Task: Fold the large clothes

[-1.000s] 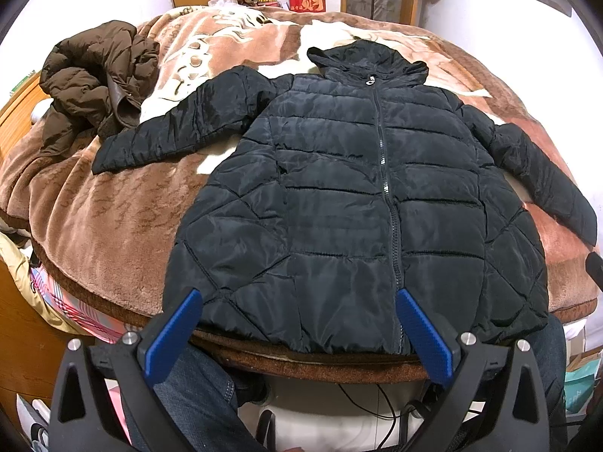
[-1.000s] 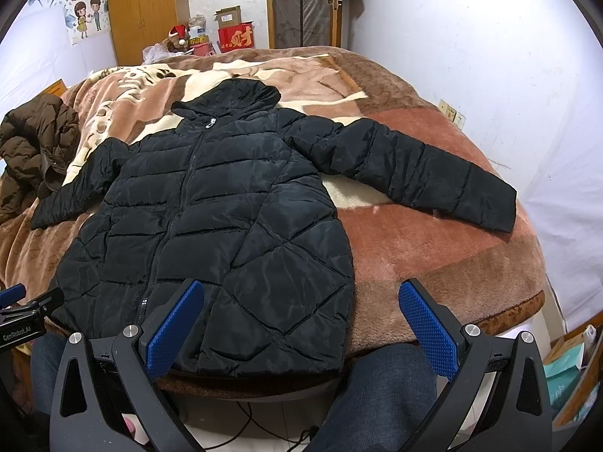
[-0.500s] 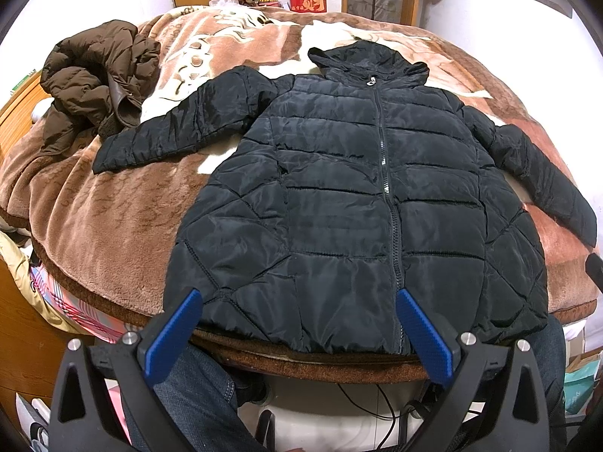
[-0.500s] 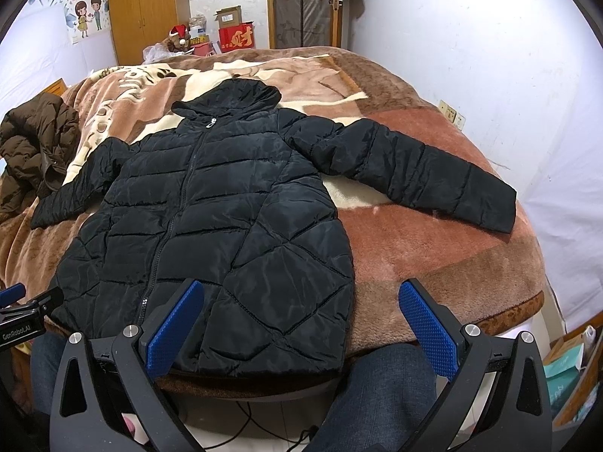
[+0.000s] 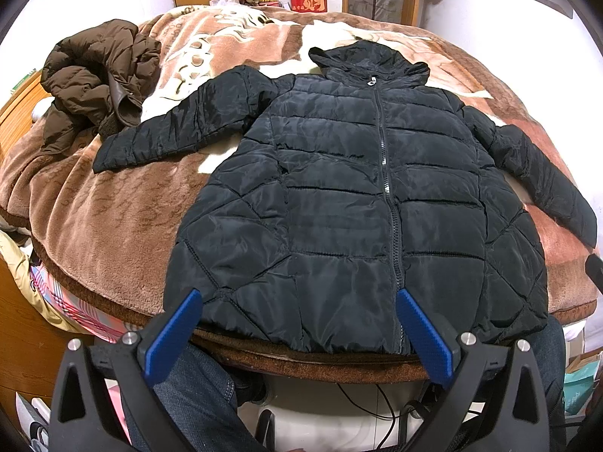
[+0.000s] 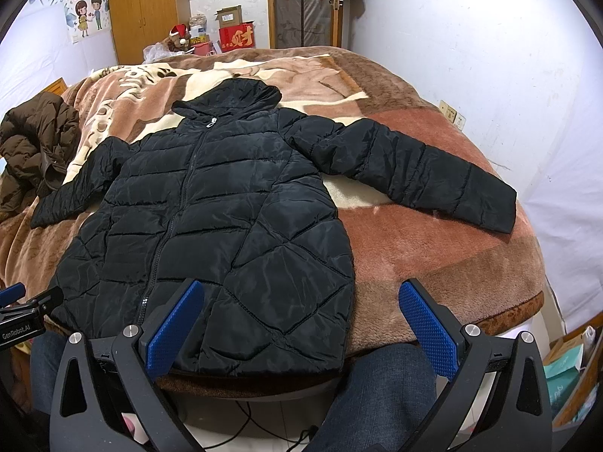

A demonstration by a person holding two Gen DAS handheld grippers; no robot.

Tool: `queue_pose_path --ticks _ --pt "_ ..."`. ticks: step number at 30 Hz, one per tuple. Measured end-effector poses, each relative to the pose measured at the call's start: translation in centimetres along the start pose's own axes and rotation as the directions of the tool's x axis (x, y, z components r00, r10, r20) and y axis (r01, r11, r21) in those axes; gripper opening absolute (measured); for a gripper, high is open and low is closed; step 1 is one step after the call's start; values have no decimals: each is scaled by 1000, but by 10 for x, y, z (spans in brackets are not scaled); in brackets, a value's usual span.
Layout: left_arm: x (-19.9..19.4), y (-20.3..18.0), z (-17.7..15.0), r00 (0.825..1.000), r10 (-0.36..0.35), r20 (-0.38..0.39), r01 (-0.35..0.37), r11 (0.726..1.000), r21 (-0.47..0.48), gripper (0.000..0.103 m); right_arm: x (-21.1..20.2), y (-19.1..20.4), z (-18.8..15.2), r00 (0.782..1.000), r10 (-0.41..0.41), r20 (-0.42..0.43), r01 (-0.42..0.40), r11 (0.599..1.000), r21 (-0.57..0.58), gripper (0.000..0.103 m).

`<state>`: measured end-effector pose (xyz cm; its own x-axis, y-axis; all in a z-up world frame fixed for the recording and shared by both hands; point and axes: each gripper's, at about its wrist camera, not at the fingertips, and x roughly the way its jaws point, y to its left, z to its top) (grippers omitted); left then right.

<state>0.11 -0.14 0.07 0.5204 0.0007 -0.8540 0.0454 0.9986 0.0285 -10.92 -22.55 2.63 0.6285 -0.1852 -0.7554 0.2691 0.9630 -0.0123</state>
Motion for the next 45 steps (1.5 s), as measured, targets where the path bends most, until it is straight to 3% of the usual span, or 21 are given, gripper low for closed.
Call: queue_pose_path --ticks 35,45 --pt "3 3 0 1000 -3 -3 2 1000 -5 103 7 3 -5 1000 4 -1 -4 1000 -3 103" --pt "35 29 34 1000 -5 25 6 999 -42 103 25 20 26 996 67 55 -67 998 -6 103"
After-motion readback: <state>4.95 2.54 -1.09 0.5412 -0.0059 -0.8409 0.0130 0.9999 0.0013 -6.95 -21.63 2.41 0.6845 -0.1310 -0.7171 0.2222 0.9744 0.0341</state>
